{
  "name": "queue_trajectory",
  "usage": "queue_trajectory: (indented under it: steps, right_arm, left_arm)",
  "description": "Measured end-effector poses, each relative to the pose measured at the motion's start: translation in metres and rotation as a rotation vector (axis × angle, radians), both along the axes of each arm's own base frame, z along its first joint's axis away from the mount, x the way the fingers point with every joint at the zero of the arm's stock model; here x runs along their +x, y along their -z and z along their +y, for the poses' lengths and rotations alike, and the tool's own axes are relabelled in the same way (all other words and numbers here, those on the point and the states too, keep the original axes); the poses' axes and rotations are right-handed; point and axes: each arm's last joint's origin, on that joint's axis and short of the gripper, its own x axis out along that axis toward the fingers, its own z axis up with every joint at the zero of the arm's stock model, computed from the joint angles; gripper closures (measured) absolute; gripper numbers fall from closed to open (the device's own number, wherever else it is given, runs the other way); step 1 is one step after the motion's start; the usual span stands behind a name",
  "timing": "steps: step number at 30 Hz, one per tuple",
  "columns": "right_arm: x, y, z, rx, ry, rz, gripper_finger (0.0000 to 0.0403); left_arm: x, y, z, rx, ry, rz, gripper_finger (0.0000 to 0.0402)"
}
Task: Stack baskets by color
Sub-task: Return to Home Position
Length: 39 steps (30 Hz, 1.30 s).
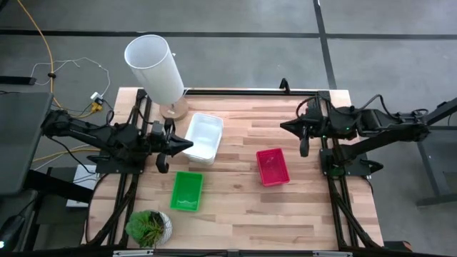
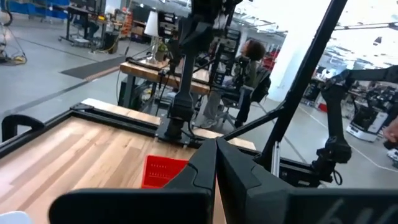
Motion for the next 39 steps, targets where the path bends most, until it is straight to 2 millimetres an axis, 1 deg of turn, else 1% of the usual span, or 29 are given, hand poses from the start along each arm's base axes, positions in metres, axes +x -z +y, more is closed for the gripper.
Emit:
queue_trajectory:
  steps: [4, 9, 16, 20, 29, 35, 39]
  right_arm:
    - [-0.003, 0.007, 0.000, 0.001, 0.005, 0.072, 0.0402]
    - [-0.002, 0.006, 0.000, 0.109, 0.036, 0.044, 0.0403]
    - [-0.002, 0.007, 0.002, 0.140, -0.022, 0.051, 0.0403]
    - [-0.002, 0.007, 0.002, 0.162, -0.012, 0.047, 0.0403]
    - [-0.002, 0.007, 0.001, 0.178, 0.010, 0.040, 0.0403]
    - [-0.002, 0.007, 0.001, 0.212, 0.024, 0.033, 0.0403]
    - [-0.002, 0.007, 0.001, 0.260, 0.043, 0.022, 0.0403]
  left_arm:
    - [-0.004, -0.002, 0.005, 0.015, 0.010, -0.001, 0.0401]
    - [-0.017, -0.004, 0.013, 0.016, 0.002, 0.001, 0.0401]
    - [-0.038, -0.005, 0.016, 0.017, 0.010, 0.017, 0.0401]
    - [-0.046, -0.002, 0.016, 0.018, 0.010, 0.036, 0.0401]
    - [-0.064, 0.039, 0.016, 0.026, 0.036, 0.039, 0.0401]
    - [-0.080, 0.060, 0.016, 0.006, 0.040, -0.016, 0.0401]
    - [-0.091, 0.069, 0.016, -0.001, 0.060, -0.085, 0.0401]
